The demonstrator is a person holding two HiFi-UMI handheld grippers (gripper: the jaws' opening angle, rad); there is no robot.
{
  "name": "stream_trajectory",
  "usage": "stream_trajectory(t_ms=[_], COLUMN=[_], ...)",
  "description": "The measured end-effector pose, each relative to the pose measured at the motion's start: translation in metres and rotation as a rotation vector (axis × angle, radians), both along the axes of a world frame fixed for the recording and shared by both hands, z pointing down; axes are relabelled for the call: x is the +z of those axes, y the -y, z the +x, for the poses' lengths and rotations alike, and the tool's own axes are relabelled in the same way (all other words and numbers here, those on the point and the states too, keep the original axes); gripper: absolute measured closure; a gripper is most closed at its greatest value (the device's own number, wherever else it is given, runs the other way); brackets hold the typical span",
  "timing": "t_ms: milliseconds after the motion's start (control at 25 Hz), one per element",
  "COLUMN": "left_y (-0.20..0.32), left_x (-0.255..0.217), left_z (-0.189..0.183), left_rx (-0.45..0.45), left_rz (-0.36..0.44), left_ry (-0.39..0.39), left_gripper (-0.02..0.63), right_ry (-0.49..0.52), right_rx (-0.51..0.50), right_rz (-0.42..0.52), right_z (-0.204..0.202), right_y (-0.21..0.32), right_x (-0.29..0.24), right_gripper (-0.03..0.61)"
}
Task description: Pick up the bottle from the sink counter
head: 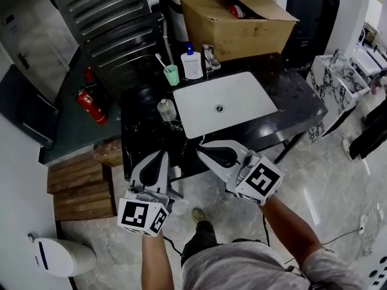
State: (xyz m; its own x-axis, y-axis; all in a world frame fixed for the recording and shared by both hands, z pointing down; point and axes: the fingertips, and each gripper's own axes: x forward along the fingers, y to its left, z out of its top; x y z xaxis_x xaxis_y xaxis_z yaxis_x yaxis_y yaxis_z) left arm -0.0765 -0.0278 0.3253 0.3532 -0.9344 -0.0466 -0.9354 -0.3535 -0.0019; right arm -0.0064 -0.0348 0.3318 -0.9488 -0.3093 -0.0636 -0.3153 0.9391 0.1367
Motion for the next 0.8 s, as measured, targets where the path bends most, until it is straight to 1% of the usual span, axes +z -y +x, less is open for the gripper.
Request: stream_trajectory(t_ms=[360,600,800], left_y=[0.077,0.122,0.155], left_x=[0.016,0.025,0.038], left_z=[-0.055,-0.077,-0.093], left_rx=[0.065,0.127,0.163], left_rz=[-0.030,-0.043,-0.064], left_ry=[-0.001,0.024,0.031], left_gripper=[0.611,0.609,0.598], right_ry=[-0.035,-0.047,-0.054], right_rx=[0.058,0.094,0.113], right_rz=[-0.024,-0.027,-0.031], right_z=[-0.061,-0.090,-0.110], right_y=[0.080,0.128,0.156], right_x=[0.010,0.011,0.014], right_gripper=[0.578,0.578,0.578])
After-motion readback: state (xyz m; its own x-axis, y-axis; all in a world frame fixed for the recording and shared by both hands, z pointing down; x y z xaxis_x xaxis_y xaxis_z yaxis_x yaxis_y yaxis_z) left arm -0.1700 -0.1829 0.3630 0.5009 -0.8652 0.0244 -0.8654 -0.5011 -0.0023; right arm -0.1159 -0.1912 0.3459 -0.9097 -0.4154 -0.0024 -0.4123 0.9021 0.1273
